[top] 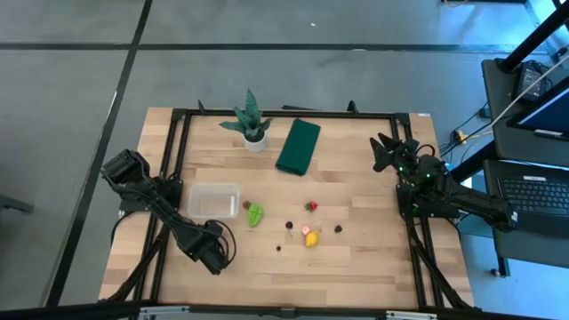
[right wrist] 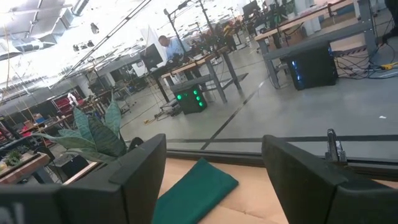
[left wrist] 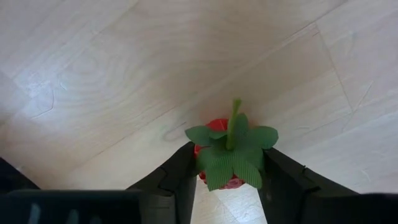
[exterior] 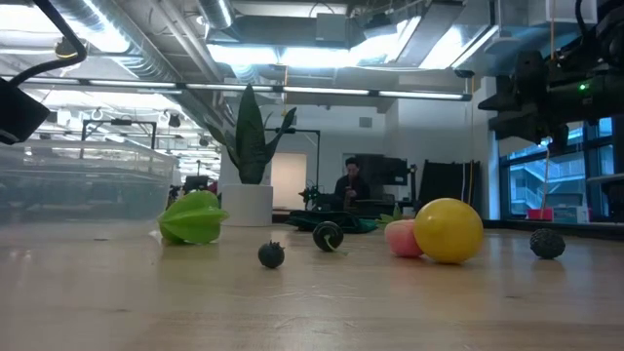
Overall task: Pick and placing Produce into tupperware
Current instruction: Put the bottom strawberry into the transparent bin
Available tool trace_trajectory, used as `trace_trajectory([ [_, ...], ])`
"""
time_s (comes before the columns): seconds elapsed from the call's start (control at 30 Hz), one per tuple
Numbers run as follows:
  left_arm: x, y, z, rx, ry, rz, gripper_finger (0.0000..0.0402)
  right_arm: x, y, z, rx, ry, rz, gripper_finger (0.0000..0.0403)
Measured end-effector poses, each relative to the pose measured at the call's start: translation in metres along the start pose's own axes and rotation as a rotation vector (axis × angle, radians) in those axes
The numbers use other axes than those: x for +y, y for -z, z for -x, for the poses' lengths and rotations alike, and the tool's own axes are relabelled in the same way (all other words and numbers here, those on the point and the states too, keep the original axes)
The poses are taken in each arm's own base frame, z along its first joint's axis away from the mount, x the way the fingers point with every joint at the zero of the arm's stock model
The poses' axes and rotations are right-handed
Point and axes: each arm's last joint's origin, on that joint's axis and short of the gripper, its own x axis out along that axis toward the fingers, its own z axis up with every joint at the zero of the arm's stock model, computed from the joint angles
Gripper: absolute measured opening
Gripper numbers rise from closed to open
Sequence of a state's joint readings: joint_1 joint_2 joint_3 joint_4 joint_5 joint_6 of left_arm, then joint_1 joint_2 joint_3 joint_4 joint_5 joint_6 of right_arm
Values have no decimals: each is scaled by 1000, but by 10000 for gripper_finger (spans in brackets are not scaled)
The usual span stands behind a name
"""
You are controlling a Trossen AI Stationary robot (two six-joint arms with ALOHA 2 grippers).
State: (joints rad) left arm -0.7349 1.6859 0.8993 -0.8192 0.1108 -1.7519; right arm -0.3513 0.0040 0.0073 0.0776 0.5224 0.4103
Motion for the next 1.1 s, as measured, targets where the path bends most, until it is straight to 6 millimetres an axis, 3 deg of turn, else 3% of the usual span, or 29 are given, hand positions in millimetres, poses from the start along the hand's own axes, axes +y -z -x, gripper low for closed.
trace_trajectory([
  [0.33,-1,-1,1,16,0,1,129,0,0,0,0,0,0,267],
  [0.5,-5,-4,11,-1,-22,-52,124,0,0,0,0,0,0,267],
  [0.8,-20,-21,66,-76,-75,-147,124,0,0,0,0,0,-2,267],
  [1.1,-13,-56,134,-184,-232,-216,132,0,0,0,-1,0,-3,267],
])
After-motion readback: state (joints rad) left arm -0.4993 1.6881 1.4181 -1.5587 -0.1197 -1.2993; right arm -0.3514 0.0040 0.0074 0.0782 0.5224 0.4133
